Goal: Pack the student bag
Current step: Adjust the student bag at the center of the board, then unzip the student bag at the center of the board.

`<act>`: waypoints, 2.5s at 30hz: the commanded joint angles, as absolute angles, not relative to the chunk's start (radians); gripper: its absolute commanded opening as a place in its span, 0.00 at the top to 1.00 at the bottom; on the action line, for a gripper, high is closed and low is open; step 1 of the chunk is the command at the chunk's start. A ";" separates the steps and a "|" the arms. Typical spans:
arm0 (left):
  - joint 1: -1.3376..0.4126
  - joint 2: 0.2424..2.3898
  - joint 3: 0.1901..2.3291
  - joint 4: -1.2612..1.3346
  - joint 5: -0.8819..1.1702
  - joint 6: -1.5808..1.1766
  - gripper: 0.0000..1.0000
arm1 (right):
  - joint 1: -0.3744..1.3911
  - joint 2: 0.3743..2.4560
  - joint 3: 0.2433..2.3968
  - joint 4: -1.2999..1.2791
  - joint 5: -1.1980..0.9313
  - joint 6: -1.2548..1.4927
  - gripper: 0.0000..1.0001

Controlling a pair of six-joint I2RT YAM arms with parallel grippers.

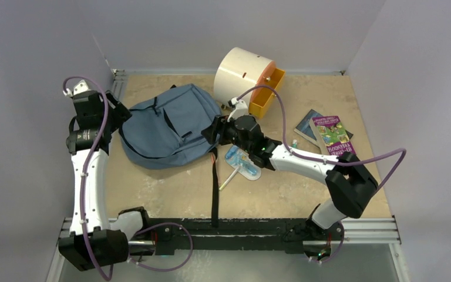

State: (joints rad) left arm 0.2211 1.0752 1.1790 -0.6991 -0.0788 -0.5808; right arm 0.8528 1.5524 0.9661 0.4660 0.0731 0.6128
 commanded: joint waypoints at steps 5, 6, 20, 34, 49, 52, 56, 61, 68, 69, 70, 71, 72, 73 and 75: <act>0.201 1.052 1.140 -0.636 0.094 -0.450 0.28 | 0.858 1.612 1.049 0.365 0.171 0.704 0.32; 0.200 1.073 1.136 -0.627 0.113 -0.449 0.29 | 0.857 1.619 1.056 0.364 0.157 0.704 0.32; 0.178 1.593 1.404 -0.459 0.240 -0.468 0.49 | 0.857 1.615 1.078 0.367 0.120 0.684 0.36; 0.148 1.885 1.457 -0.412 0.215 -0.501 0.60 | 0.857 1.548 1.013 0.371 0.101 0.682 0.42; 0.151 2.011 1.489 -0.344 0.189 -0.511 0.61 | 0.857 1.522 0.980 0.379 0.101 0.692 0.45; 0.152 2.034 1.501 -0.331 0.192 -0.508 0.61 | 0.858 1.523 0.982 0.377 0.101 0.695 0.45; 0.152 2.065 1.526 -0.328 0.191 -0.505 0.63 | 0.857 1.516 0.978 0.370 0.104 0.695 0.45; 0.152 2.075 1.523 -0.322 0.194 -0.499 0.84 | 0.857 1.514 0.973 0.365 0.106 0.693 0.45; 0.151 2.046 1.525 -0.336 0.164 -0.451 1.00 | 0.857 1.520 0.978 0.367 0.110 0.697 0.46; 0.150 2.035 1.528 -0.344 0.151 -0.438 1.00 | 0.856 1.519 0.977 0.365 0.112 0.697 0.46; 0.149 2.022 1.531 -0.354 0.137 -0.423 1.00 | 0.857 1.519 0.977 0.365 0.114 0.697 0.46; 0.149 2.010 1.536 -0.364 0.122 -0.407 1.00 | 0.857 1.519 0.977 0.364 0.115 0.697 0.46; 0.148 1.998 1.545 -0.381 0.107 -0.390 1.00 | 0.856 1.520 0.977 0.365 0.118 0.697 0.46; 0.146 1.989 1.555 -0.412 0.092 -0.375 1.00 | 0.857 1.522 0.978 0.365 0.119 0.698 0.46; 0.143 1.975 1.574 -0.456 0.077 -0.344 1.00 | 0.857 1.526 0.982 0.372 0.124 0.700 0.46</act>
State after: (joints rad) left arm 0.1436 2.0602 1.5047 -0.3969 0.1551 -0.4351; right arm 0.8524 1.5620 0.9733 0.3408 0.1104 0.6933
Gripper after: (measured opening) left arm 0.010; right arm 0.546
